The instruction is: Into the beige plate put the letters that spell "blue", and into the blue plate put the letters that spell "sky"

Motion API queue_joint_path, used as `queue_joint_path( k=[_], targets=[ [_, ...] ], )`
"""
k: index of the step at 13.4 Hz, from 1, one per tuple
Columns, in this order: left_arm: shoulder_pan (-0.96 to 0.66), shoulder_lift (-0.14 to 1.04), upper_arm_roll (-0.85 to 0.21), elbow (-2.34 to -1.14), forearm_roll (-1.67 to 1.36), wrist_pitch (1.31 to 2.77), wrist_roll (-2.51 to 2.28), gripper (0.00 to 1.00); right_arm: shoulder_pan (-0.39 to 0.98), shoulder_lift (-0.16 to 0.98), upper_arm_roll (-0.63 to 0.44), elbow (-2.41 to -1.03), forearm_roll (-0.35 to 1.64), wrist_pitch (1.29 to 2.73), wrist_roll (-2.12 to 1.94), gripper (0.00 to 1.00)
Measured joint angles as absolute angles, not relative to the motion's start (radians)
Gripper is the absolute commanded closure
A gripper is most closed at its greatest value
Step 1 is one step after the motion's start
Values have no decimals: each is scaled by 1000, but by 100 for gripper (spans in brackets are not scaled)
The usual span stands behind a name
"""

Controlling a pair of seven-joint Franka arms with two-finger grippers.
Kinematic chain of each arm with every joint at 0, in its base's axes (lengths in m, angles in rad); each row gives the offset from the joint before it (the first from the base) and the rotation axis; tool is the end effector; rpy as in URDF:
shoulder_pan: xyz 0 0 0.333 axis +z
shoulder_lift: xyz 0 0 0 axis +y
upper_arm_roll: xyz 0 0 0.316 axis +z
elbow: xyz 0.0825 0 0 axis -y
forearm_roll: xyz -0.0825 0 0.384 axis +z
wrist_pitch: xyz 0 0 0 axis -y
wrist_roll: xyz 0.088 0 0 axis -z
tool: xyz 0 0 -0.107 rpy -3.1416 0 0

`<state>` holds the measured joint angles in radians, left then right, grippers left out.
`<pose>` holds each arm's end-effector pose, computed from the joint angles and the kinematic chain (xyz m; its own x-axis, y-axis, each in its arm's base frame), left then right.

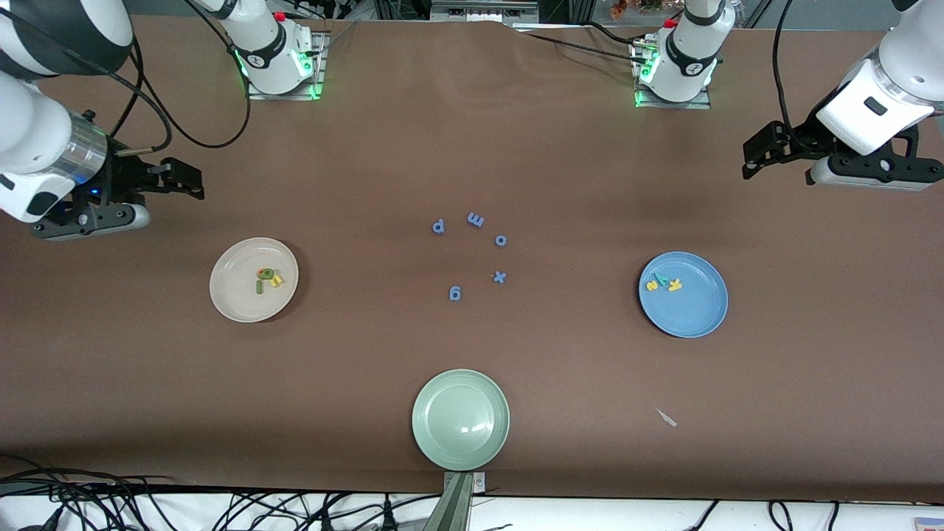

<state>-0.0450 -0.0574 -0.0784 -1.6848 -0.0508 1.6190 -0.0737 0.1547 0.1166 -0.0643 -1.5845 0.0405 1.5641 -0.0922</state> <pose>0.5346 -0.0727 0.6061 0.9988 -0.0471 -0.0120 -0.0465 -0.9979 0.0455 0.5797 0.0588 0.5513 0.9746 0.1804 -0.1327 0.1759 -0.9834 -0.0451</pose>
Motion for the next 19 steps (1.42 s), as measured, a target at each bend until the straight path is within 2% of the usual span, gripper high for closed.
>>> queue_joint_path(
  k=[4, 12, 19],
  targets=[
    [-45, -57, -78, -1685, -51, 1618, -74, 0, 105, 108, -50, -1585, 36, 1563, -117, 0],
    [-45, -57, -78, -1685, -51, 1617, -74, 0, -25, 77, 101, -1585, -30, 1569, -111, 0],
    [-44, -57, -78, -1685, -51, 1617, -74, 0, -41, 77, 112, -1590, -30, 1593, 6, 0]
  ],
)
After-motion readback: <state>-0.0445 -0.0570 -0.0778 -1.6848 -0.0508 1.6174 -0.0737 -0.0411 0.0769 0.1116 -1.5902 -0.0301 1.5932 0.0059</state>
